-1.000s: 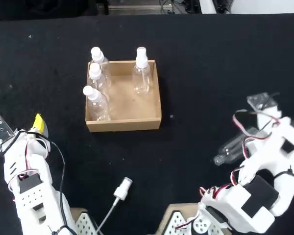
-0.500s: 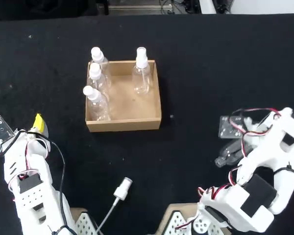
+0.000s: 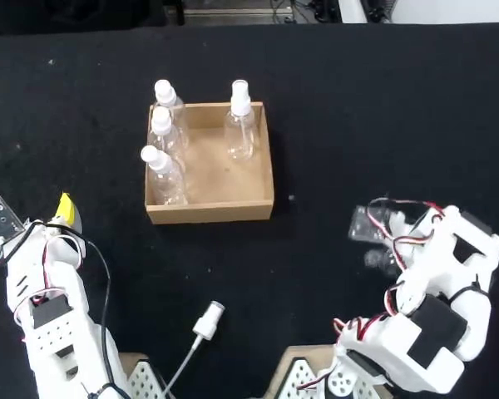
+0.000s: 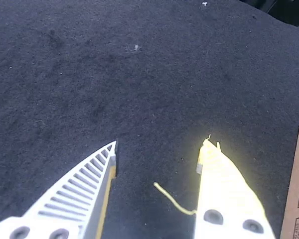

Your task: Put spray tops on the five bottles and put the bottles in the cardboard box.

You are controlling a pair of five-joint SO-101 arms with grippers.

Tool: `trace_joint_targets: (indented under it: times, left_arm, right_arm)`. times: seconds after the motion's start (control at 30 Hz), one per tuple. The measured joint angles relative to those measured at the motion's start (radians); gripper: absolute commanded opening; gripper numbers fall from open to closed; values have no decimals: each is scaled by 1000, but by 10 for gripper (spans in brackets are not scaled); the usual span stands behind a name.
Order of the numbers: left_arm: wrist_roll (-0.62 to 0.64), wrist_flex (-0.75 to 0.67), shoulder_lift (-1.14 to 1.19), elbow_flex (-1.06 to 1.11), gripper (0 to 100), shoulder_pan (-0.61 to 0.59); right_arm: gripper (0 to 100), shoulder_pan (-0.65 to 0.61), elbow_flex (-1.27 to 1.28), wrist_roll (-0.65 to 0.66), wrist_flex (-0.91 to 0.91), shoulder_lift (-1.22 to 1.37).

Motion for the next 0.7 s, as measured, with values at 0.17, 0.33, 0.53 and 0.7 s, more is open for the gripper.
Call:
trace_joint_targets:
  times: [0.17, 0.33, 0.53, 0.7]
  left_arm:
    - [0, 0, 0, 0, 245, 0]
    - [0, 0, 0, 0, 245, 0]
    - [0, 0, 0, 0, 245, 0]
    - [0, 0, 0, 0, 245, 0]
  right_arm:
    - [92, 26, -89, -488, 129, 0]
    - [252, 69, -98, -888, 192, 0]
    - [385, 54, -98, -902, 199, 0]
    - [357, -12, -133, -841, 242, 0]
